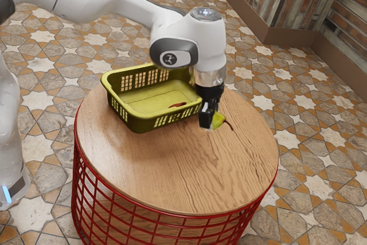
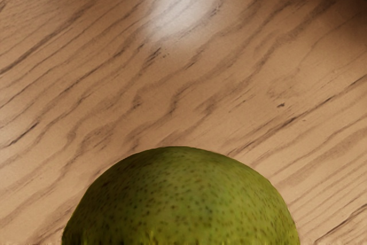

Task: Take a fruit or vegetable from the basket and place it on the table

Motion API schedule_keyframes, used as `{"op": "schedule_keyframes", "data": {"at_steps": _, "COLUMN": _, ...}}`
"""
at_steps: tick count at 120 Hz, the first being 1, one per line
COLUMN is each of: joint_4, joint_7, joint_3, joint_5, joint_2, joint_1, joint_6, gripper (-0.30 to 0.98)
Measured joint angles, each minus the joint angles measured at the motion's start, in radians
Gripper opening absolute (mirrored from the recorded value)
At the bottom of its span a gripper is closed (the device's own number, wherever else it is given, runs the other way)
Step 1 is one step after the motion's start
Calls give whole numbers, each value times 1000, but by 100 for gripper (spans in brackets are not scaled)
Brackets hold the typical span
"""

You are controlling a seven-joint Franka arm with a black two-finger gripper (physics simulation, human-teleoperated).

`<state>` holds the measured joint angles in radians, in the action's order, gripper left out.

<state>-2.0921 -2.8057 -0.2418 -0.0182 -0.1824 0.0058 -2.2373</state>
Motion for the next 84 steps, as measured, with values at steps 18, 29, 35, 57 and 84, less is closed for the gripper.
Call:
{"op": "schedule_keyframes", "data": {"at_steps": 18, "joint_4": -6, "joint_7": 5, "joint_3": 2, "joint_5": -10, "joint_2": -13, "joint_1": 3, "joint_6": 2, "gripper": 63}}
{"op": "schedule_keyframes", "data": {"at_steps": 29, "joint_4": 30, "joint_7": 14, "joint_3": 16, "joint_5": -8, "joint_2": -20, "joint_1": 53, "joint_6": 15, "gripper": 66}}
{"op": "schedule_keyframes", "data": {"at_steps": 35, "joint_4": 185, "joint_7": 39, "joint_3": 65, "joint_5": 14, "joint_2": 16, "joint_1": 75, "joint_6": 84, "gripper": 67}}
{"op": "schedule_keyframes", "data": {"at_steps": 57, "joint_4": 666, "joint_7": 144, "joint_3": 232, "joint_5": 165, "joint_2": 84, "joint_1": 79, "joint_6": 564, "gripper": 68}}
{"op": "schedule_keyframes", "data": {"at_steps": 84, "joint_4": 504, "joint_7": 239, "joint_3": 287, "joint_5": 192, "joint_2": 53, "joint_1": -84, "joint_6": 792, "gripper": 69}}
